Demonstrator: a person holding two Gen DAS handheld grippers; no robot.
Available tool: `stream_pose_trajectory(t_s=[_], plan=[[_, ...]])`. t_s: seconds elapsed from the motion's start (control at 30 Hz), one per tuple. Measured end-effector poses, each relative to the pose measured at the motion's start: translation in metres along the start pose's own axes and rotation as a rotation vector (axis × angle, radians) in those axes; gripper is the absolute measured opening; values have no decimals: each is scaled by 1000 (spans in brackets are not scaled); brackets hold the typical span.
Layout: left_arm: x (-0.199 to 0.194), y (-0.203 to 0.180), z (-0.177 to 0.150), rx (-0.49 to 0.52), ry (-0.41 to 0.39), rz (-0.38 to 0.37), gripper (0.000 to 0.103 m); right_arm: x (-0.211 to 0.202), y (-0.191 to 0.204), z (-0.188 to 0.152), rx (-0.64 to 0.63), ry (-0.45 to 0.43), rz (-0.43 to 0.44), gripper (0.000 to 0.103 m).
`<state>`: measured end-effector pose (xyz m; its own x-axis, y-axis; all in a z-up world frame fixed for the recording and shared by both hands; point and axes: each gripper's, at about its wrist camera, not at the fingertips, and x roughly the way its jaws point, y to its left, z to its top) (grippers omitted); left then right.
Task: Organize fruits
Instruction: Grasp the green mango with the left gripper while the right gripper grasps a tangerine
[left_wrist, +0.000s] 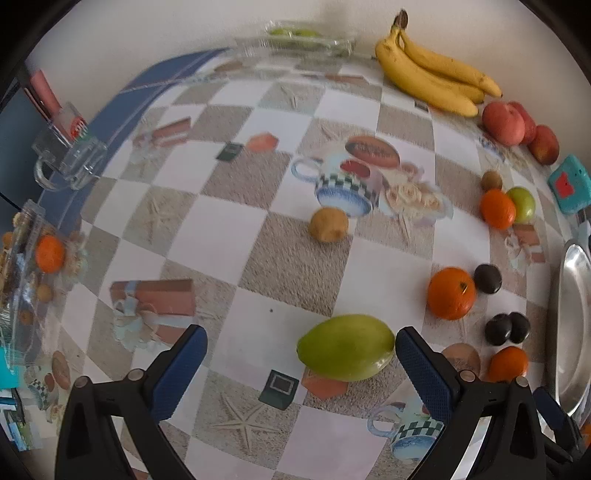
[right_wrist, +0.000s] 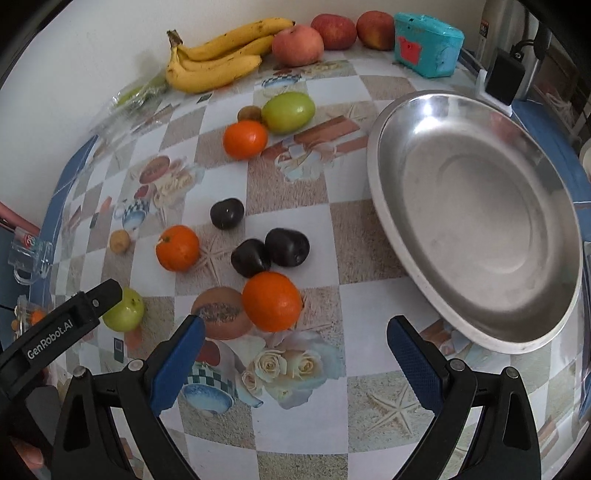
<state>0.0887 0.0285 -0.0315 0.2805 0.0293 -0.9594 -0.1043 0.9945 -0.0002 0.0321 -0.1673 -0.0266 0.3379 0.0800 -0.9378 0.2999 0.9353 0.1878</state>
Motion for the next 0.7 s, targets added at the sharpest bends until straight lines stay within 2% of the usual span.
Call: stream_pose_trajectory(t_s=[0.2,0.5,0.7], plan=[[7,-9,-4,32,34,0,103,21,3,-2,-17,45,-25,99],[17,-16,-5,36,62,-1,103,36,23,4,-129,36,-159,102],[20,-12,-5,21,72,-7,103,37,26,3,-132,15,-152,103]])
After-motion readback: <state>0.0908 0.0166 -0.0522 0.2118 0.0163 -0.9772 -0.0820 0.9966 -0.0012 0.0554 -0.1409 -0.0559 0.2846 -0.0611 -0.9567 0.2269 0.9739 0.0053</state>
